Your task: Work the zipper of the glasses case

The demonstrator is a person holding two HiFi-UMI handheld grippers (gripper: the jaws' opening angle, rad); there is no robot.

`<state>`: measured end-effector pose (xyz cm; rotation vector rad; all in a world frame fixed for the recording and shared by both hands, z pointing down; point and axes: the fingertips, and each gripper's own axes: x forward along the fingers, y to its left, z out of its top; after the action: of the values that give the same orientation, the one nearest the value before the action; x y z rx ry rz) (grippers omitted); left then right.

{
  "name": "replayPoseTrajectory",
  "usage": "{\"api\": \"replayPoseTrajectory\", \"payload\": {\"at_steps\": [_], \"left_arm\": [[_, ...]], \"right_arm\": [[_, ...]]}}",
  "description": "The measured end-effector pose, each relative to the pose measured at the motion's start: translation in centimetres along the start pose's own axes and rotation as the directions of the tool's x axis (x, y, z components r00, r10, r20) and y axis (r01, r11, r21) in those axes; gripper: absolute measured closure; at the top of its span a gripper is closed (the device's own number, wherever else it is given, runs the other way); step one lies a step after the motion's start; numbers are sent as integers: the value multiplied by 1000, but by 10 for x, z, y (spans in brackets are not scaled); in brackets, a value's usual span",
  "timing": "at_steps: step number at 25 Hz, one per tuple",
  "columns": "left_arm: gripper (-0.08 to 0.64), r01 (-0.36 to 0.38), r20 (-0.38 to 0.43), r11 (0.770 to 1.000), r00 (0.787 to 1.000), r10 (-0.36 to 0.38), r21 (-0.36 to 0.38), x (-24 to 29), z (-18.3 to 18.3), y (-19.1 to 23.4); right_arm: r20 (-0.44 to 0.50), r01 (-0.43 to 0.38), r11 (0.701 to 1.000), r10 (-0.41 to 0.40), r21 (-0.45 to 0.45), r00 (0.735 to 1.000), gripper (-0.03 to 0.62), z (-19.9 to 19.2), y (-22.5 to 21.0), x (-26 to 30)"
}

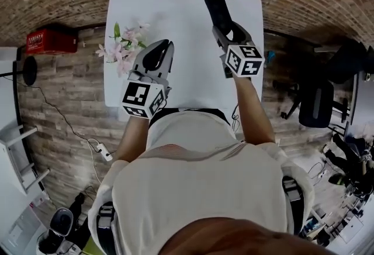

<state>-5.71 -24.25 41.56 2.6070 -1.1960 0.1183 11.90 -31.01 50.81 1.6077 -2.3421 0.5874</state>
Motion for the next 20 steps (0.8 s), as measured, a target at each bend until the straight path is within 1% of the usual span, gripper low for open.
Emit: {"api": "replayPoseTrajectory", "payload": {"at_steps": [6, 11, 16, 18, 20], "left_arm": [[518, 13, 54, 1000, 998, -13, 18, -4, 23, -15], [518, 25, 84, 999, 996, -23, -28, -5, 36, -23], [518, 44, 99, 999, 994, -41, -31, -10, 46, -29], [518, 73, 110, 995, 992, -65, -73, -11, 48, -30], [518, 127, 128, 982, 986, -109, -143, -11, 52, -32]], "right_arm": [[115, -77, 997, 78, -10, 990, 288, 46, 18, -56], [206, -142, 988, 125, 66, 971, 288, 74, 23, -92], [262, -210, 975, 182, 80, 948, 288, 92, 31, -113], [283, -257, 963, 224, 84, 932, 288, 96, 38, -119], [310, -321, 944, 283, 80, 908, 288, 100, 47, -124]]}}
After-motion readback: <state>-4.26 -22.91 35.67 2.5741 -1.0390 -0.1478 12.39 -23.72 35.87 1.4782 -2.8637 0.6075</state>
